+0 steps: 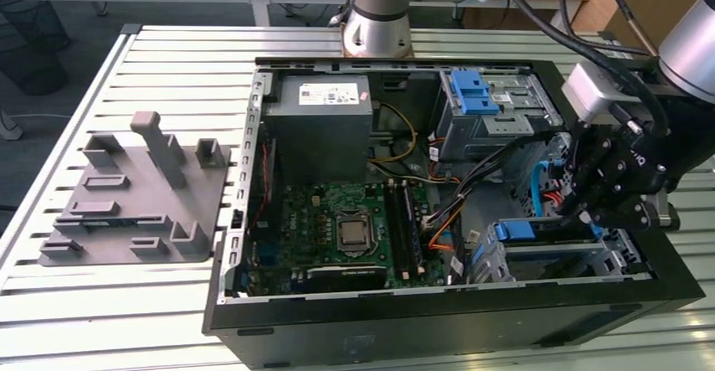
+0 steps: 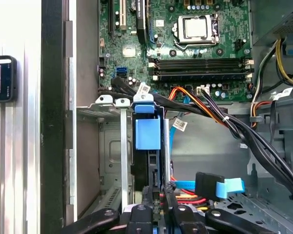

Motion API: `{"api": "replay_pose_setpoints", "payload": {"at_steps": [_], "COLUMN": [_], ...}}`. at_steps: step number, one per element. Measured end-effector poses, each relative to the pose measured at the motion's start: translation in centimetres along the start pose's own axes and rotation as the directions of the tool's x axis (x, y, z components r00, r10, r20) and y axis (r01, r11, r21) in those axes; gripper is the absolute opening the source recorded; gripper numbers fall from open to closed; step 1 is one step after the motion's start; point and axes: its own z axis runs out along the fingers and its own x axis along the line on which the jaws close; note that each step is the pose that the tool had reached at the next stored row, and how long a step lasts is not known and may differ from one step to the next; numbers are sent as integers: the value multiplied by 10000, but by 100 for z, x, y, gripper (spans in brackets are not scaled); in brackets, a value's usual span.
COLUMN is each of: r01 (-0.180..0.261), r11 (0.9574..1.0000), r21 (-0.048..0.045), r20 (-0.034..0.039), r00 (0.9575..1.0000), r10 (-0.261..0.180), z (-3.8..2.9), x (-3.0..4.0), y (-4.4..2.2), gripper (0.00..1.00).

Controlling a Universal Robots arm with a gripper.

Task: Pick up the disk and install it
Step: 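Insert the first disk wire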

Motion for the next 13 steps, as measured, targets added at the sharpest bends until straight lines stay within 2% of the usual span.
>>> {"api": "replay_pose_setpoints", "payload": {"at_steps": [5, 8, 9, 10, 11, 13], "r01": [0, 0, 1, 0, 1, 0], "r11": [10000, 10000, 10000, 10000, 10000, 10000], "r21": [-1, -1, -1, -1, -1, -1], "r20": [1, 4, 3, 3, 2, 1], "r00": [10000, 10000, 10000, 10000, 10000, 10000], "r10": [0, 0, -1, 0, -1, 0], "z": [-98, -101, -102, -102, -103, -103], "x": [3, 3, 3, 3, 3, 3], "y": [6, 6, 6, 6, 6, 6], "gripper": [24, 22, 16, 16, 11, 11]}}
